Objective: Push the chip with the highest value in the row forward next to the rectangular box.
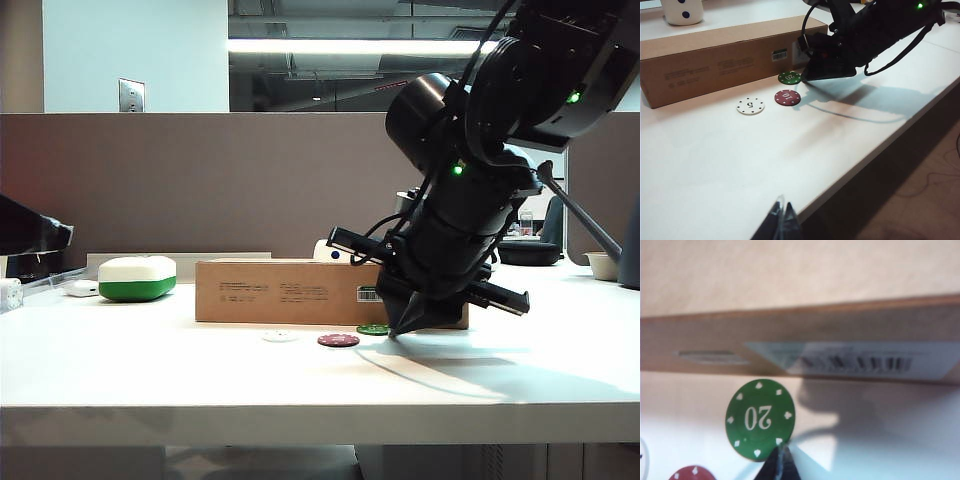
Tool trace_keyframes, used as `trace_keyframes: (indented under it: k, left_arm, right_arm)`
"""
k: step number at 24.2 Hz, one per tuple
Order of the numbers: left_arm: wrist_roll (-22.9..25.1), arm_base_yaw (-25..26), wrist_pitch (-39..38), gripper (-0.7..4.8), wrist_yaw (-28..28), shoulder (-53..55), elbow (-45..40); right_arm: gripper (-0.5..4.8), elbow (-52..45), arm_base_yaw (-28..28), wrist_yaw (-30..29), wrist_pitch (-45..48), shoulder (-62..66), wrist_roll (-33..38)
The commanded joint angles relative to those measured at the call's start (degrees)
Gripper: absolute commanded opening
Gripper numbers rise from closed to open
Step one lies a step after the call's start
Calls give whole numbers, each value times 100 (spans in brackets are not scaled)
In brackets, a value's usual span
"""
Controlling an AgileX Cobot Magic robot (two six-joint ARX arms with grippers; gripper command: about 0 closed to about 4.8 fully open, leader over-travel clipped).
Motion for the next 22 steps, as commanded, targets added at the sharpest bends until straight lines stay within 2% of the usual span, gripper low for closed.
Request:
trace_keyframes:
  k: [1, 15, 20, 22]
  left_arm:
    - [-17, 9, 61, -5, 2, 7, 24]
    - [-15, 11, 61, -5, 2, 4, 24]
    - [-15, 11, 50, -5, 0, -166, 24]
    - [-15, 11, 52, -5, 2, -262, 24]
  right_arm:
    - [-9, -22, -9, 48, -37, 13, 168]
    - [-9, -22, -20, -341, -306, -334, 286]
    - [-9, -22, -20, -157, -1401, -1134, -374]
    - [-9, -24, -20, 98, -1954, -1456, -610]
